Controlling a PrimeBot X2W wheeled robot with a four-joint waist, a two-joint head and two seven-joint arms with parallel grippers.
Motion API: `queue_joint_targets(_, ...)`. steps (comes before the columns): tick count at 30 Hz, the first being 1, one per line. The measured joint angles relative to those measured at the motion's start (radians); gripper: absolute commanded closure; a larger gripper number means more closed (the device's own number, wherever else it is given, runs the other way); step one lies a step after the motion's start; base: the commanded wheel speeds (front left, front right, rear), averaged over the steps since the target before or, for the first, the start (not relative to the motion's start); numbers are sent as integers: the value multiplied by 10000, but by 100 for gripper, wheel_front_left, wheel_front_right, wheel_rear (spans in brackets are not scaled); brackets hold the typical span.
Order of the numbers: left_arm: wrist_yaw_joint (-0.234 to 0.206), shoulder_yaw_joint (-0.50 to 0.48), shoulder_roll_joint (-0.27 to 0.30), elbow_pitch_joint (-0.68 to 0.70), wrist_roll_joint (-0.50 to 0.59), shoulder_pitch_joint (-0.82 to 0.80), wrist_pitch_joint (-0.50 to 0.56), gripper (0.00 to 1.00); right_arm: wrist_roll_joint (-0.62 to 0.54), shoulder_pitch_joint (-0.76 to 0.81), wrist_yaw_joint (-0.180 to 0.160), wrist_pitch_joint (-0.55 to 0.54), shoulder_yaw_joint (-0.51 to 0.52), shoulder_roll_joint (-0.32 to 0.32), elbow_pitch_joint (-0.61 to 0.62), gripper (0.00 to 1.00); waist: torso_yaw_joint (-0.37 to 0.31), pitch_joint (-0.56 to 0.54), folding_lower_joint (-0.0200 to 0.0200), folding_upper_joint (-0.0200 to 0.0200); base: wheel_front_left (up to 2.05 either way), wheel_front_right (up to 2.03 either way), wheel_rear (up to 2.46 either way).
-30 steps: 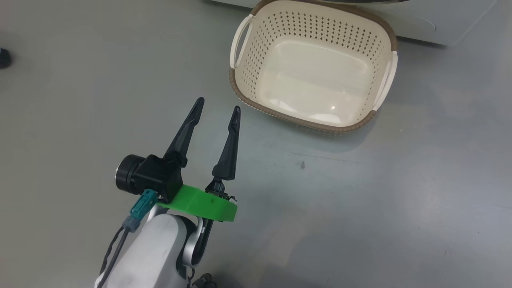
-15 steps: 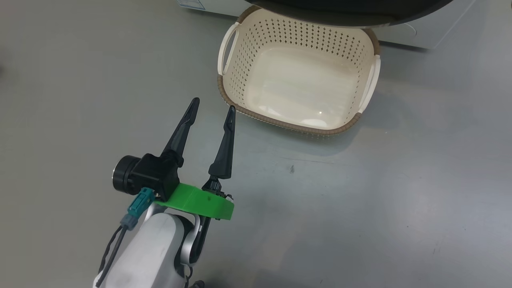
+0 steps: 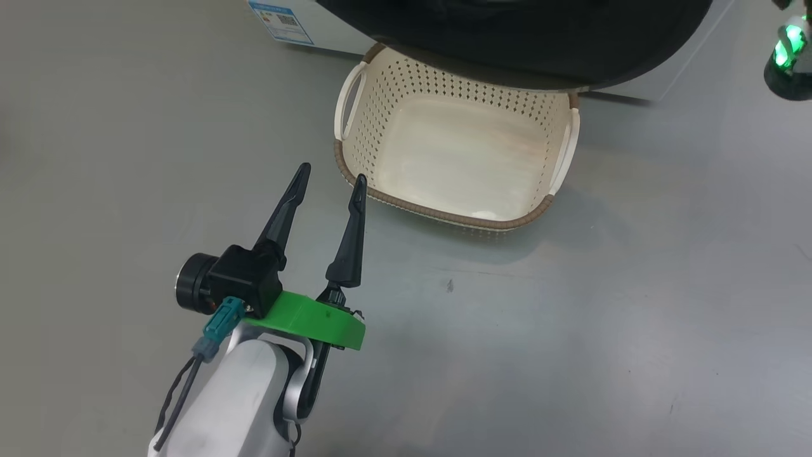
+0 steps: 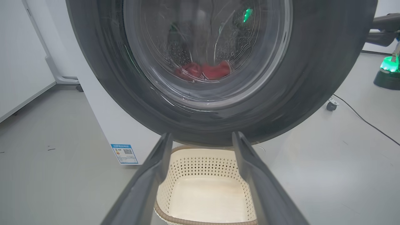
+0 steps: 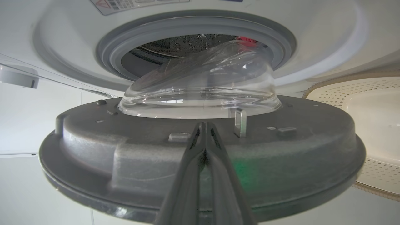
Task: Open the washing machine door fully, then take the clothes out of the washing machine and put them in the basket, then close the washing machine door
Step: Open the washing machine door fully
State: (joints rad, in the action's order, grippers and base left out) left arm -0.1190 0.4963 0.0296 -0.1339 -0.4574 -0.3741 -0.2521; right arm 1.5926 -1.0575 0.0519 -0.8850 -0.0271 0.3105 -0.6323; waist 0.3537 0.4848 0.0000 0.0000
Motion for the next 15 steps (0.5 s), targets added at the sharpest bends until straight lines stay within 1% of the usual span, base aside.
queue_joint_targets(8,0,-33,0,-307,2,128,-2,0,217,755,272,-399,-104,-311,-92,100,-59,-489,0,0,0,0,0)
queue_joint_targets(15,0,-52,2,-558,38,383,0,0,328,1383,430,-627,-247,-635,-134,100,-58,-997,0,0,0,0,0)
